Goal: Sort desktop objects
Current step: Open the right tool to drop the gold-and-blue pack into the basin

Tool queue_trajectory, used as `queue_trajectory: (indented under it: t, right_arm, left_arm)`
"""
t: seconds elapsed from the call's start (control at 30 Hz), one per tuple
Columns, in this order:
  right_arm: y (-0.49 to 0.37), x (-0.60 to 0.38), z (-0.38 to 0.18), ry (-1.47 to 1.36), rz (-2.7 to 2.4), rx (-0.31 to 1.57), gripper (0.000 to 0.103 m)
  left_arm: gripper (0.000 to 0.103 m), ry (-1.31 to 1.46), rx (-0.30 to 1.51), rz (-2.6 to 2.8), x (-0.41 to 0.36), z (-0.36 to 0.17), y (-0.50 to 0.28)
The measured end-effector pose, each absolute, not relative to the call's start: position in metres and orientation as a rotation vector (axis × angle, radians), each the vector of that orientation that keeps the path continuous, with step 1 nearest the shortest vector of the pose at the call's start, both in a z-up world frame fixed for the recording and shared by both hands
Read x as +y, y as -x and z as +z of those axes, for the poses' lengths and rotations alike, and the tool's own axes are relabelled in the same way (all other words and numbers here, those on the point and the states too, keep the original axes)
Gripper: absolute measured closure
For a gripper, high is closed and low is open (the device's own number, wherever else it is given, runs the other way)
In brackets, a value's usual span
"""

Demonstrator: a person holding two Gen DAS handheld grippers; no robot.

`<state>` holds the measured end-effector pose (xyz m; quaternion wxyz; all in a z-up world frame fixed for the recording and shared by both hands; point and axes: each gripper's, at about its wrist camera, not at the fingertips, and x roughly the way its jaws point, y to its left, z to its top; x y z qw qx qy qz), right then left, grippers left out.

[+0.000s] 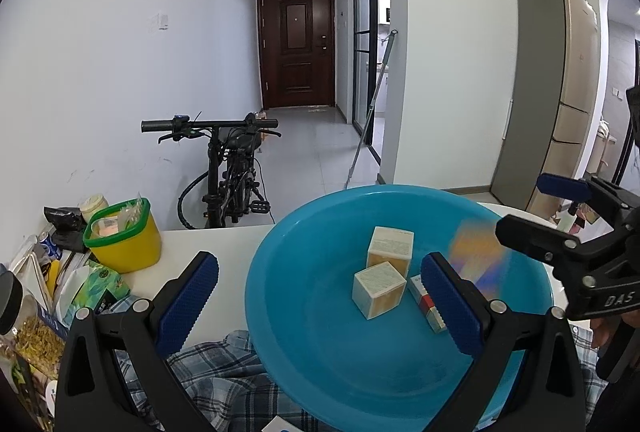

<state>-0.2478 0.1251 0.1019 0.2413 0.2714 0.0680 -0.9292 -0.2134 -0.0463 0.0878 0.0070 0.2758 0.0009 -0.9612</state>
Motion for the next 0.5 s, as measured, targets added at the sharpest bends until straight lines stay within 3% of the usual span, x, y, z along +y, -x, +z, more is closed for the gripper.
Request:
queue_trajectory:
  t: [0.5]
  right_arm:
    - [0.2458,0.1215,0.1023,-0.734,-2.528,0.186,0.000]
  left_arm:
    - [0.000,-0.853,-0.017,-3.010,-0.0461,0.0900,0.2119]
